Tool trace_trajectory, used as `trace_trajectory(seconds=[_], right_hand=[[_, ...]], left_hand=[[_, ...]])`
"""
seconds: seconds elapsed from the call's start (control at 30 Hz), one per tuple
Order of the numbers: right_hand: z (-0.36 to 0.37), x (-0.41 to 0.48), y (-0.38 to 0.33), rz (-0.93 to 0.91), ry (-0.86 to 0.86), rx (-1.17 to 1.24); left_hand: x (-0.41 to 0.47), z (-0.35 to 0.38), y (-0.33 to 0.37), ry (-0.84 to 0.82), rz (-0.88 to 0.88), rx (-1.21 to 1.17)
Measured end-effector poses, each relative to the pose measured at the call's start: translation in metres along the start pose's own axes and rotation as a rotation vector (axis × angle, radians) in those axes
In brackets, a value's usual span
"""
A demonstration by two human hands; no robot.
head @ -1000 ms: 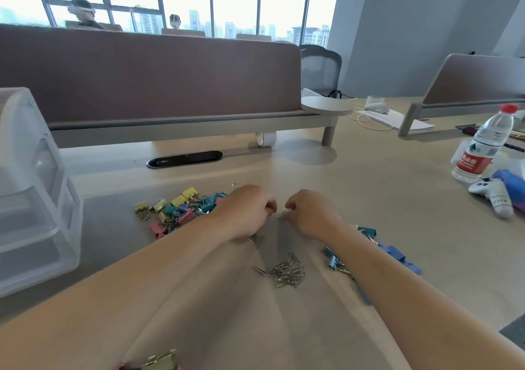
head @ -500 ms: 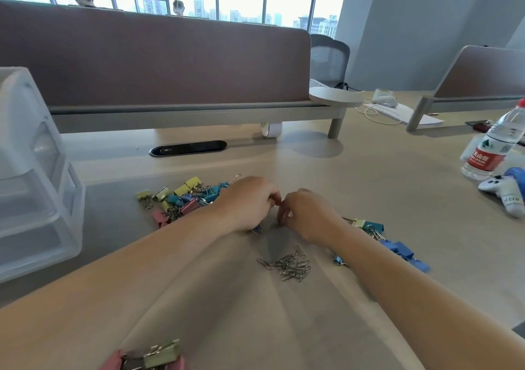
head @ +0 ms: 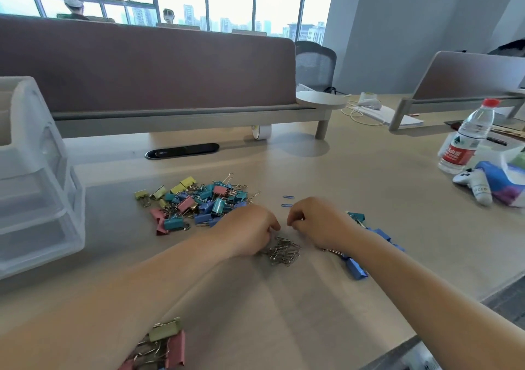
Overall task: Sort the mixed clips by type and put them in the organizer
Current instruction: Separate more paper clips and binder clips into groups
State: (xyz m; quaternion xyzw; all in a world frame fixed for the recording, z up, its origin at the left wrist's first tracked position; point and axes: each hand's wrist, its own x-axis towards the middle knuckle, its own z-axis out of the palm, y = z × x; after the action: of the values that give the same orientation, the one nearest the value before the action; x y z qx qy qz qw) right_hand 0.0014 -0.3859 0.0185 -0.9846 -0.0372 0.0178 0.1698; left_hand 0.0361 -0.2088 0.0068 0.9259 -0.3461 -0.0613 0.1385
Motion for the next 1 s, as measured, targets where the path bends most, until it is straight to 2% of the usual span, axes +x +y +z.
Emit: trace_trajectory(seconds=[0.27, 0.43, 0.67, 0.9, 1.0], right_hand=[[-0.004, 0.009, 0.009, 0.096, 0.065, -0.052], [-0.005, 0.032, 0.006, 0.122, 0.135, -0.028], [0.019, 0.048, -0.025, -0.057, 0.064, -0.004], [0.028, 0.058, -0.038, -0.103, 0.090, 0.033], [0.029, 0.062, -0.045, -0.119, 0.096, 0.007]], left_hand=[[-0.001, -0.002, 0.004, -0.048, 0.092, 0.003], [0.007, -0.027, -0.020, 0.080, 0.011, 0.066], [0.010, -0.053, -0.061, 0.052, -0.082, 0.114], [0.000, -0.042, -0.069, 0.005, -0.066, 0.180], [-0.005, -0.037, -0.067, 0.057, -0.049, 0.309]])
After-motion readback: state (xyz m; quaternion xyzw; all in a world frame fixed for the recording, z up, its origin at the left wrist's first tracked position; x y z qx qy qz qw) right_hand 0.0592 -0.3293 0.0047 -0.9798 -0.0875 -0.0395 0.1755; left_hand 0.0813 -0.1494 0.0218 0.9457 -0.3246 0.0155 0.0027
